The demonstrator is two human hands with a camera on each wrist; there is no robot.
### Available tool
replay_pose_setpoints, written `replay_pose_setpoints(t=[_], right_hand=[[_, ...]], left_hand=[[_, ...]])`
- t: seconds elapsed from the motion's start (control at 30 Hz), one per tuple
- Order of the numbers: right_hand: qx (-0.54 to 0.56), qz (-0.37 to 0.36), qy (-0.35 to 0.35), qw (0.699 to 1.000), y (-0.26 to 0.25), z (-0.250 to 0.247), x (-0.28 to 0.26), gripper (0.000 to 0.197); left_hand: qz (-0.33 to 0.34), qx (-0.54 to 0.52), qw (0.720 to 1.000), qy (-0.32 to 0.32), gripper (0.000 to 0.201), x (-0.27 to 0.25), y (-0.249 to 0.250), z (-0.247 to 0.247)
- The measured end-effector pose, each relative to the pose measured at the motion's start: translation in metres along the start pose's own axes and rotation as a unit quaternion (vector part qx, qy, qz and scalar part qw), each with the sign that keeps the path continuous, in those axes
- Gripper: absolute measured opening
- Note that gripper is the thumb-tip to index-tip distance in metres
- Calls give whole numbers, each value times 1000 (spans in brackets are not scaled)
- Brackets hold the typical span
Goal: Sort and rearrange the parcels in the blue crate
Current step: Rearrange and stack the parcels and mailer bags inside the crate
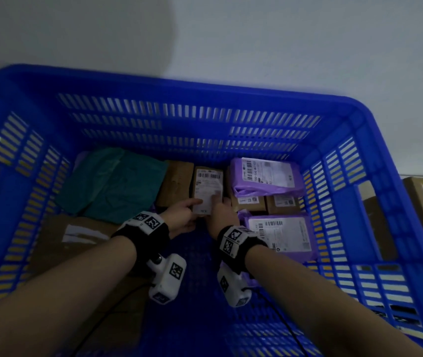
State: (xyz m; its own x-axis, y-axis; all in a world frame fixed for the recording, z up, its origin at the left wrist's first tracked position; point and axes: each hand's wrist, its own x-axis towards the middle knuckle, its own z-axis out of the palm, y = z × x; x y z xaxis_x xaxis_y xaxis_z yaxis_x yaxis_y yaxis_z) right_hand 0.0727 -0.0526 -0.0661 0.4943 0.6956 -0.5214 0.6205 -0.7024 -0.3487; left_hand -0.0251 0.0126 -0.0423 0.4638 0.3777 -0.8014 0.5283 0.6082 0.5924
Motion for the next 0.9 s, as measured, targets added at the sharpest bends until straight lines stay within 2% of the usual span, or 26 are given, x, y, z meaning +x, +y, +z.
replay_pose_setpoints(t=[0.2, 0.33, 0.47, 0.57, 0.63, 0.73, 0.9], right_hand=[[-25, 8, -13, 1000, -8, -11, -2, 62], [-79, -55, 33, 995, -16, -22, -8, 57], [-3, -118, -5, 993, -31, -25, -6, 58], [109, -89, -29, 990, -39, -18, 4, 55], [169, -60, -46, 983, -44, -13, 10, 55], [201, -50, -50, 977, -47, -7, 20, 58], [229, -39, -55, 971, -46, -2, 30, 51]], left_hand=[[-3, 77, 996, 36, 47, -16, 8, -10], [31, 104, 990, 90, 49, -24, 8, -24], [42, 113, 983, 137, 61, -33, 10, -33], [29, 106, 984, 143, 70, -35, 12, -31], [19, 90, 983, 158, 67, -34, 13, -30], [-6, 37, 984, 174, 50, -33, 17, -28], [-20, 42, 982, 183, 52, -28, 17, -28]])
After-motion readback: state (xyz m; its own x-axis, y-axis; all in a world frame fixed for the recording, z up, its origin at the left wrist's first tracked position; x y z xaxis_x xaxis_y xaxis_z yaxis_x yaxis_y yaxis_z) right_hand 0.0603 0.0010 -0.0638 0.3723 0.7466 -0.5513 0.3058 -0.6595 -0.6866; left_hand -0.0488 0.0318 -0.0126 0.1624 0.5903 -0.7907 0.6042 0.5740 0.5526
